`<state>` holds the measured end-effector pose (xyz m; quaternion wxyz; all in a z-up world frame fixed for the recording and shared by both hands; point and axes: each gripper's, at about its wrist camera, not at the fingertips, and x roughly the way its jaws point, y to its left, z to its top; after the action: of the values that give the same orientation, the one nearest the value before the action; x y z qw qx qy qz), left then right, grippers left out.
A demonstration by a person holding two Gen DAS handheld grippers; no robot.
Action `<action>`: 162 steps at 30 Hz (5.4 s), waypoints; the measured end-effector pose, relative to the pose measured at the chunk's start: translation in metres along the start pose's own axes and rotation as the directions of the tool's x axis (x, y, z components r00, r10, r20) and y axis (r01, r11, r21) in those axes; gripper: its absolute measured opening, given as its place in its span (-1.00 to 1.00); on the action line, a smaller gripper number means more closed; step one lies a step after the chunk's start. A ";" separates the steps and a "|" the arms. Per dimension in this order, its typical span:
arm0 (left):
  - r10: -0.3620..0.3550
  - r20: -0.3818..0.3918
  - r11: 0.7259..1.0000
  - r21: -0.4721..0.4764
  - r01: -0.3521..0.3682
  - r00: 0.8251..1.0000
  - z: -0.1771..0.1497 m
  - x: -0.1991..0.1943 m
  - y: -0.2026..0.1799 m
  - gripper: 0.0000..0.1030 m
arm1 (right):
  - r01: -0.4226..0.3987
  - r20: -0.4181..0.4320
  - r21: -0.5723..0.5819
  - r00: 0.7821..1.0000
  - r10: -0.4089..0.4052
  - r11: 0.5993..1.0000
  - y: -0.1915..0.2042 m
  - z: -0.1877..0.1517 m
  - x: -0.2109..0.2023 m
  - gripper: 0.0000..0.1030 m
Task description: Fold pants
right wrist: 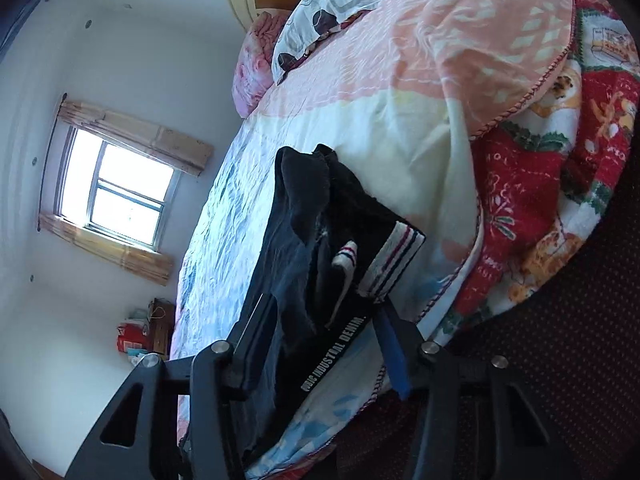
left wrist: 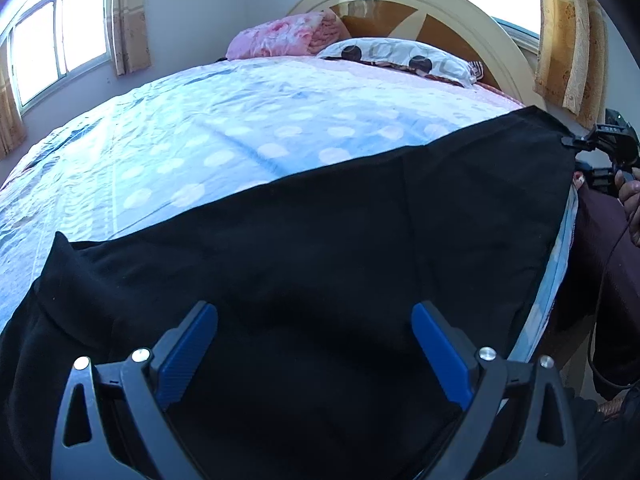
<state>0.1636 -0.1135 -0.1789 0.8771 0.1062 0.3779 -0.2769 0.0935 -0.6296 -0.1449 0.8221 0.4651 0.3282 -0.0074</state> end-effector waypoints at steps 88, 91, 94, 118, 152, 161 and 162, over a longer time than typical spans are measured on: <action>-0.051 0.058 0.972 -0.226 0.063 0.997 -0.050 -0.046 0.065 -0.42 | -0.144 -0.322 -0.829 0.913 -0.251 0.541 0.200 -0.217 0.154 0.13; 0.019 0.087 0.981 -0.194 -0.002 0.996 -0.045 -0.063 0.059 0.00 | -0.134 -0.318 -0.839 0.907 -0.275 0.527 0.198 -0.216 0.155 0.14; 0.114 0.146 0.976 -0.199 -0.083 0.983 -0.039 -0.082 0.061 0.42 | -0.129 -0.299 -0.826 0.925 -0.233 0.548 0.202 -0.204 0.146 0.14; 0.089 0.030 0.989 -0.118 -0.085 0.996 -0.030 -0.024 0.045 0.68 | -0.288 -0.470 -0.735 0.869 -0.155 0.614 0.192 -0.202 0.135 0.20; 0.501 -0.119 0.694 -0.537 -0.481 0.857 -0.166 -0.203 0.288 0.76 | -0.393 -0.454 -0.880 0.860 -0.231 0.266 0.296 -0.346 0.203 0.33; 0.291 -0.047 0.710 -0.659 -0.249 0.956 -0.181 -0.170 0.319 0.70 | -0.345 -0.434 -0.877 0.868 -0.242 0.335 0.287 -0.339 0.215 0.33; 0.281 -0.039 0.720 -0.652 -0.238 0.959 -0.178 -0.167 0.317 0.67 | -0.338 -0.433 -0.875 0.866 -0.249 0.347 0.285 -0.337 0.218 0.33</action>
<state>0.1418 0.2862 -0.1888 0.9002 -0.1618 0.4042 -0.0061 0.1754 -0.1449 -0.1658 0.8220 -0.0956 0.4579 0.3248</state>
